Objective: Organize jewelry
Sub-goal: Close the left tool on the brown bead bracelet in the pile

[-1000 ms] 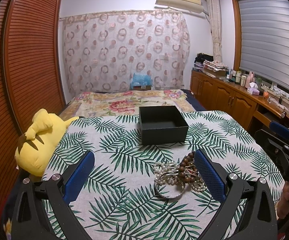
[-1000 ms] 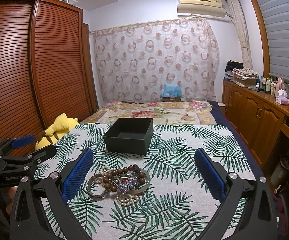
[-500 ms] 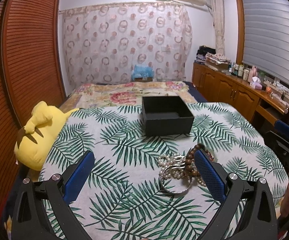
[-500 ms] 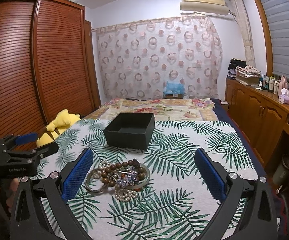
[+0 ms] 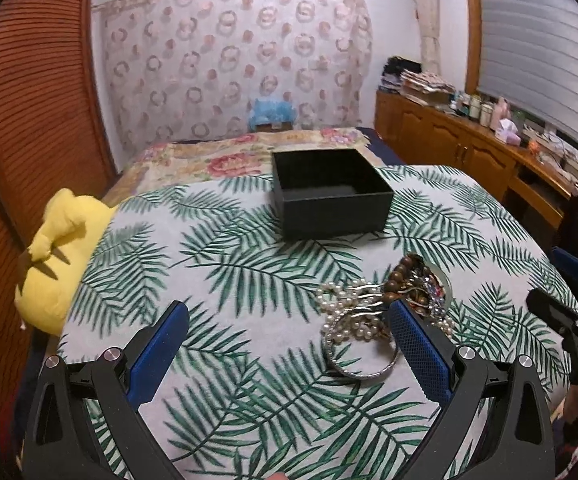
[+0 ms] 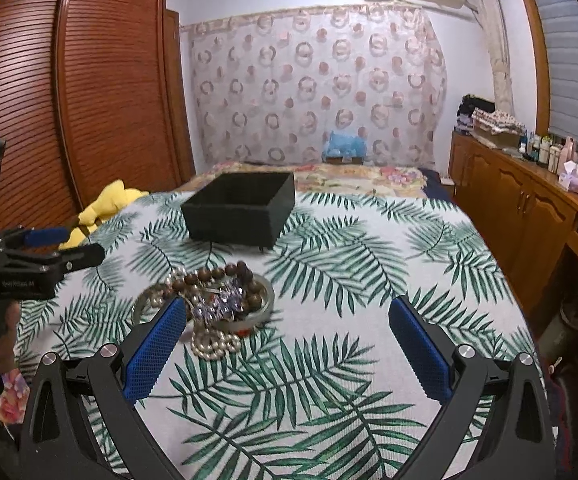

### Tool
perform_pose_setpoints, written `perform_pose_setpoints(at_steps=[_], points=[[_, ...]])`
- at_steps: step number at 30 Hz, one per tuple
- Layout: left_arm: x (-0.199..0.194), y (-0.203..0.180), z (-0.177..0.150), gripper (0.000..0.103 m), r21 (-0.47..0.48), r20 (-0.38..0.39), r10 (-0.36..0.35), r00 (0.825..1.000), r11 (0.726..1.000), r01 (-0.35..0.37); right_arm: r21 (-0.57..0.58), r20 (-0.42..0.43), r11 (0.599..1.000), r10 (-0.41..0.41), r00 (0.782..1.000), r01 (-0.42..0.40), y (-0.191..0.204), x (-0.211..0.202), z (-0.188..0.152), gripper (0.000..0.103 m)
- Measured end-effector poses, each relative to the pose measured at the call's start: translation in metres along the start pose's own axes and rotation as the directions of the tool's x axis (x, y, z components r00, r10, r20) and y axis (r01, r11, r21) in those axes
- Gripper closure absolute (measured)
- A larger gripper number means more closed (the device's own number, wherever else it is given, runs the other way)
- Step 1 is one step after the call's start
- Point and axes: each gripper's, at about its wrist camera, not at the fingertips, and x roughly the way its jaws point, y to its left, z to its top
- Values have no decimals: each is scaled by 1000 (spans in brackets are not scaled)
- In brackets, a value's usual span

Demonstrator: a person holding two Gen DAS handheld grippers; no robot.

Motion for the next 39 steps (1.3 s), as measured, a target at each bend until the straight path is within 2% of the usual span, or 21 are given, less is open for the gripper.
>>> perform_pose_setpoints(at_steps=[6, 12, 14, 18, 19, 22, 29, 31, 32, 37, 39], points=[[15, -12, 6, 6, 20, -30, -132, 991, 991, 132, 22, -54, 999, 48, 997, -46, -8, 8, -6, 1], [30, -34, 14, 8, 57, -55, -254, 966, 965, 257, 23, -68, 996, 85, 994, -84, -9, 9, -9, 1], [39, -42, 15, 17, 67, -86, -282, 956, 955, 288, 19, -72, 996, 92, 993, -91, -10, 9, -10, 1], [55, -57, 16, 49, 97, -149, -328, 933, 934, 344, 17, -77, 995, 95, 992, -94, -9, 8, -13, 1], [60, -58, 17, 59, 103, -160, -331, 930, 931, 350, 18, -78, 996, 94, 992, -93, -10, 8, -13, 1], [70, -61, 18, 73, 100, -185, -331, 925, 930, 353, 26, -76, 995, 95, 993, -93, -11, 8, -13, 1], [83, -66, 17, 75, 141, -230, -283, 931, 937, 320, 25, -76, 995, 97, 992, -96, -11, 6, -13, 1], [84, -65, 18, 90, 147, -230, -274, 934, 939, 312, 26, -76, 995, 98, 992, -96, -11, 7, -12, 1], [82, -63, 18, 91, 147, -225, -275, 935, 939, 312, 27, -77, 995, 98, 992, -96, -11, 7, -12, 1], [48, -66, 27, 91, 181, -137, -320, 937, 922, 342, 27, -78, 995, 98, 992, -96, -11, 7, -12, 1], [31, -67, 34, 91, 178, -98, -349, 932, 915, 361, 27, -77, 995, 97, 992, -95, -11, 7, -12, 1]])
